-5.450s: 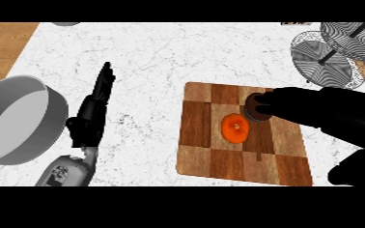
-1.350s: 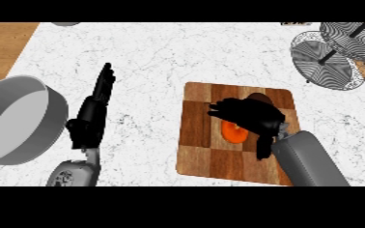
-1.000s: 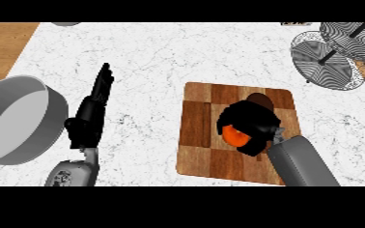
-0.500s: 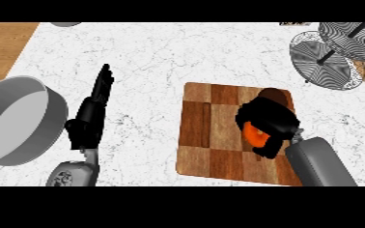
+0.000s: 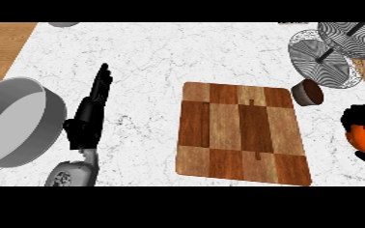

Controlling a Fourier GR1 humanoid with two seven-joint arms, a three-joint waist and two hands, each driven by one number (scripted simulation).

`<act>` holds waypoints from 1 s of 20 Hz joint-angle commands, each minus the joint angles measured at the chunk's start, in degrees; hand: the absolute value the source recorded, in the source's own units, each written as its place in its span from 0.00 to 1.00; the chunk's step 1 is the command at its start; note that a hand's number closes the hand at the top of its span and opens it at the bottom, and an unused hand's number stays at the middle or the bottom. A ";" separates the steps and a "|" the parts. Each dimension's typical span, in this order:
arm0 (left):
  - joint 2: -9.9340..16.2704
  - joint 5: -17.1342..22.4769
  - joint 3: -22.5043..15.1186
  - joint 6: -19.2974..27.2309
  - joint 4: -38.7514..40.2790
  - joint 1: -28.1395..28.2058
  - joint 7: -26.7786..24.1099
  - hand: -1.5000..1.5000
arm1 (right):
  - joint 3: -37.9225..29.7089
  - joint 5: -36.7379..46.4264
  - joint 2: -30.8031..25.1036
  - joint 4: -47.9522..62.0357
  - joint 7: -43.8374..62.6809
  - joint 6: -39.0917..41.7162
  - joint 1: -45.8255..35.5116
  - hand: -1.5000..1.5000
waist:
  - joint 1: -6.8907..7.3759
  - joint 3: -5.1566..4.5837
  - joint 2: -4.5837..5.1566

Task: Pick the squash from the cutting board and place it in the tiered basket

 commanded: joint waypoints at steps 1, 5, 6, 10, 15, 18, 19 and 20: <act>2.13 1.87 1.36 -2.48 -1.04 2.27 -0.10 0.50 | -9.30 -7.21 -8.14 5.23 -8.61 -2.04 -0.31 1.00 | 0.39 -0.02 -0.09; 0.40 0.51 -0.11 -1.08 0.23 1.86 -1.66 0.50 | -13.95 -13.49 -11.45 1.76 -8.51 6.24 -2.99 1.00 | 0.29 -0.10 -0.16; -0.81 -0.05 -0.31 0.24 1.07 0.27 -0.27 0.50 | -15.75 -17.44 -12.80 -1.04 -9.33 10.50 -3.80 1.00 | -0.38 -0.15 -0.32; -0.52 -0.66 -1.24 -0.24 -0.94 0.45 2.24 0.50 | -19.27 -21.88 -18.58 1.15 -8.49 18.00 -7.36 1.00 | 0.52 -0.10 -0.20; -0.35 -0.01 -0.42 -0.60 1.07 -0.76 0.04 0.50 | -19.97 -26.38 -24.78 7.28 -9.35 24.17 -12.77 1.00 | 1.18 -0.08 0.06; -0.57 -0.10 -0.51 -0.53 0.73 -1.62 0.70 0.50 | -19.37 -28.91 -28.10 7.41 -6.70 30.30 -15.03 1.00 | 1.05 -0.11 0.03; 1.62 2.00 1.11 -2.75 -1.57 -0.05 1.46 0.50 | -17.96 -29.12 -28.00 6.94 -5.08 31.37 -16.30 1.00 | 1.55 -0.12 0.01; -1.18 -0.93 -2.17 -0.13 -2.00 0.74 0.88 0.50 | -18.29 -30.88 -26.78 9.37 -5.58 31.79 -16.02 1.00 | 1.55 -0.08 0.02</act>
